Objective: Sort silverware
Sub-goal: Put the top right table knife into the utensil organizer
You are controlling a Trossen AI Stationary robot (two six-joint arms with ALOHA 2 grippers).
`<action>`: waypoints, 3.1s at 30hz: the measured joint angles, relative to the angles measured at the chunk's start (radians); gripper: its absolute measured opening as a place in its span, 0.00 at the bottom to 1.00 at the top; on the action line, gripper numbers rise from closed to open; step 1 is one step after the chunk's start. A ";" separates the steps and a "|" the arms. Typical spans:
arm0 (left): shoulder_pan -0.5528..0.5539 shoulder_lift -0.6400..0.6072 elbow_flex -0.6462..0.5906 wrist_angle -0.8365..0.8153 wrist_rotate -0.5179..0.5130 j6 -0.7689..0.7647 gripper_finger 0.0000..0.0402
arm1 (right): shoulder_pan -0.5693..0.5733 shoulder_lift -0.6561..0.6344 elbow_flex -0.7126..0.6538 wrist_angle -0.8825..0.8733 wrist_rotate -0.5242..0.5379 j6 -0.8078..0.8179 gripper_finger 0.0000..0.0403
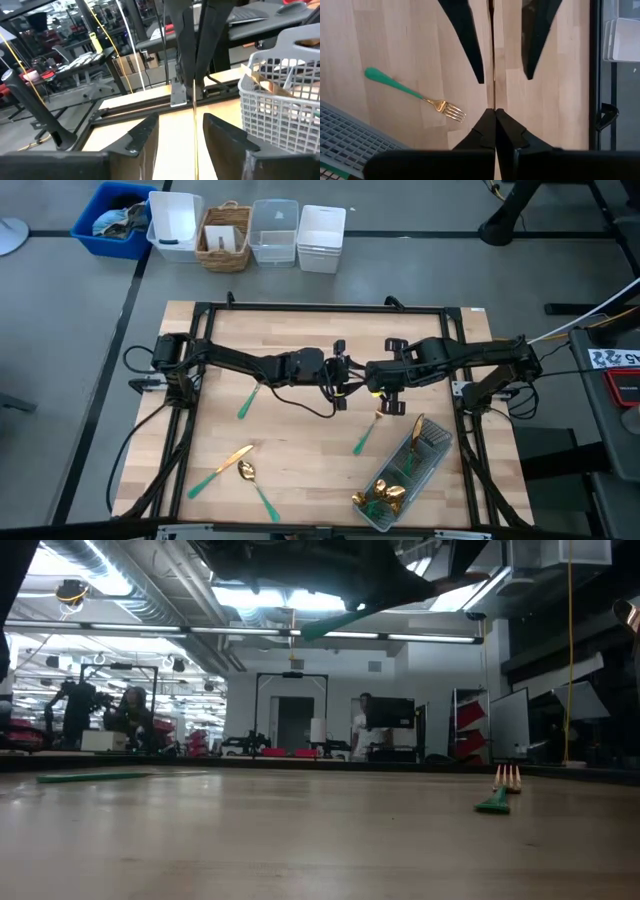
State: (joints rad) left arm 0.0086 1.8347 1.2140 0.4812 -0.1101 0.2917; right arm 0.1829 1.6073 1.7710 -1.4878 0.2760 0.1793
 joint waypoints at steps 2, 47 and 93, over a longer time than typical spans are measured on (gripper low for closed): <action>0.000 0.000 0.000 -0.008 0.001 0.004 0.33 | 0.000 0.000 0.000 0.004 0.000 0.000 0.00; 0.104 -0.002 -0.001 -0.015 0.068 -0.219 0.00 | 0.107 -0.149 -0.008 -0.062 0.373 0.172 0.11; 0.053 -0.002 0.000 0.684 0.411 -0.563 0.00 | 0.009 -0.357 -0.949 1.677 0.149 -0.736 0.11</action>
State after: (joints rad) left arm 0.0612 1.8332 1.2137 1.1648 0.3013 -0.2709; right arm 0.1920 1.2499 0.8223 0.1893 0.4247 -0.5564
